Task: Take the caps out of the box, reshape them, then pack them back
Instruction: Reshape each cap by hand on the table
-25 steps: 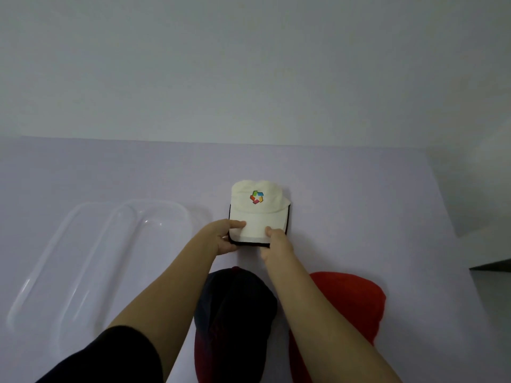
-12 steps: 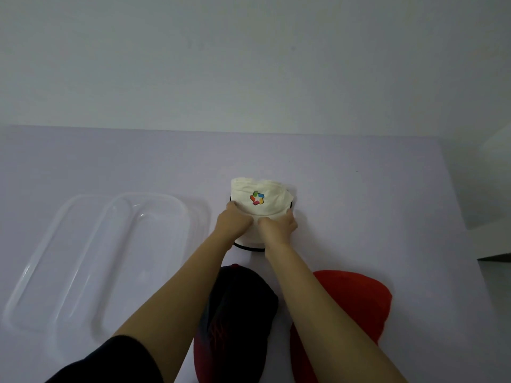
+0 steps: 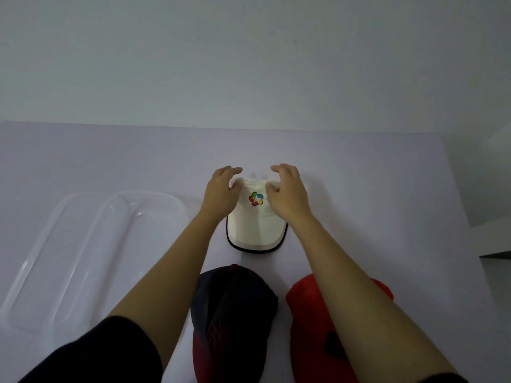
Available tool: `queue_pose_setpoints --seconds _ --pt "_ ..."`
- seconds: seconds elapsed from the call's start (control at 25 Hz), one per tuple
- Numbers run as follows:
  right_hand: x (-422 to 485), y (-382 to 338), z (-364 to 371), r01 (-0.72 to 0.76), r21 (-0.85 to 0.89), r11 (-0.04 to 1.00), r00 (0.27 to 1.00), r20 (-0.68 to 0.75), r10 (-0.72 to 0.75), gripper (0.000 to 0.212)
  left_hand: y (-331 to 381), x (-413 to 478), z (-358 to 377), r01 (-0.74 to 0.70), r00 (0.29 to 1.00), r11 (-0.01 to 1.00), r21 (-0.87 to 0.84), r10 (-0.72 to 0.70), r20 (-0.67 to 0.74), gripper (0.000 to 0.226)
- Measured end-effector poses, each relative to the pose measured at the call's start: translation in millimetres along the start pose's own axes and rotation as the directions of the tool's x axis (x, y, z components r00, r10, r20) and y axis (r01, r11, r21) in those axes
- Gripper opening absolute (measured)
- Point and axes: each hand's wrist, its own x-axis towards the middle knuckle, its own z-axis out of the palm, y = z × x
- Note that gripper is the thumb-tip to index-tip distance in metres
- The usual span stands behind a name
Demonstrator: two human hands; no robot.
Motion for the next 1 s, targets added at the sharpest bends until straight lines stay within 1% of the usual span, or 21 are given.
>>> queue_pose_setpoints --seconds 0.04,0.08,0.12,0.16,0.24,0.32,0.36,0.4,0.48,0.52,0.56,0.64,0.72,0.8,0.84,0.92,1.0 --pt "7.6 5.1 -1.9 0.027 -0.087 0.996 0.994 0.104 -0.018 0.047 -1.8 4.8 -0.8 -0.027 0.994 0.999 0.031 0.024 0.106 0.035" --pt "12.3 10.5 -1.5 0.05 -0.163 0.985 0.979 0.202 -0.017 0.049 -3.8 8.7 0.2 -0.022 0.98 0.998 0.05 0.011 0.197 0.032" --pt "14.4 15.7 0.9 0.066 -0.208 0.976 0.962 0.271 -0.007 0.049 -6.4 12.1 2.6 -0.002 0.965 0.998 0.066 -0.015 0.26 0.029" --pt "14.8 20.3 3.9 0.071 -0.219 0.973 0.954 0.301 -0.002 0.049 -6.9 14.3 4.0 0.017 0.954 0.997 0.077 -0.039 0.298 0.028" --pt "12.1 27.0 5.2 0.078 -0.202 0.976 0.952 0.306 -0.013 0.054 -3.7 15.7 3.3 0.018 0.94 0.995 0.096 -0.05 0.337 0.028" --pt "3.0 28.1 -2.7 0.107 -0.2 0.974 0.949 0.312 -0.04 0.066 1.1 10.6 -4.3 -0.02 0.941 0.993 0.12 -0.022 0.338 0.035" --pt "-3.6 27.7 -11.5 0.116 -0.181 0.977 0.955 0.292 -0.059 0.07 4.9 5.2 -9.1 -0.049 0.953 0.99 0.13 0.008 0.304 0.041" --pt "-12.3 27.5 -22.1 0.131 -0.145 0.981 0.964 0.251 -0.091 0.068 9.7 -3.1 -13.6 -0.076 0.969 0.989 0.129 0.043 0.243 0.045" --pt "-36.4 30.4 -49.4 0.152 -0.073 0.986 0.98 0.144 -0.141 0.054 23.1 -29.7 -17.9 -0.124 0.989 0.988 0.088 0.115 0.096 0.042" --pt "-51.9 34.2 -64.5 0.137 -0.057 0.989 0.985 0.111 -0.13 0.046 31.4 -46.3 -17.3 -0.13 0.99 0.99 0.054 0.127 0.066 0.037" --pt "-68.8 40.7 -78.7 0.101 -0.051 0.994 0.991 0.095 -0.096 0.039 39.6 -63.7 -14.5 -0.114 0.99 0.993 0.011 0.113 0.085 0.031" --pt "-106.1 62.5 -102.7 -0.024 -0.037 0.999 0.997 0.074 0.026 0.03 55.1 -101.9 -3.6 -0.033 0.971 0.996 -0.082 0.051 0.233 0.026" --pt "-140.3 90.1 -118.0 -0.151 -0.02 0.988 0.986 0.068 0.152 0.027 62.3 -135.1 9.8 0.042 0.913 0.993 -0.11 0.006 0.407 0.029" --pt "-165.6 116.0 -124.6 -0.244 0.002 0.97 0.966 0.087 0.243 0.031 60.6 -154.7 25.1 0.099 0.857 0.992 -0.075 -0.047 0.513 0.039" --pt "-175.7 129.2 -124.9 -0.283 0.018 0.959 0.956 0.088 0.28 0.034 58.8 -161.6 32.7 0.143 0.835 0.987 -0.069 -0.083 0.545 0.044" --pt "-191.2 151.4 -120.6 -0.337 0.071 0.939 0.94 0.078 0.331 0.034 57.5 -171.4 46.0 0.233 0.801 0.966 -0.115 -0.123 0.586 0.047" --pt "-197.9 161.9 -112.1 -0.346 0.133 0.929 0.938 0.082 0.337 0.022 61.3 -174.9 53.5 0.26 0.776 0.95 -0.171 -0.1 0.623 0.04"
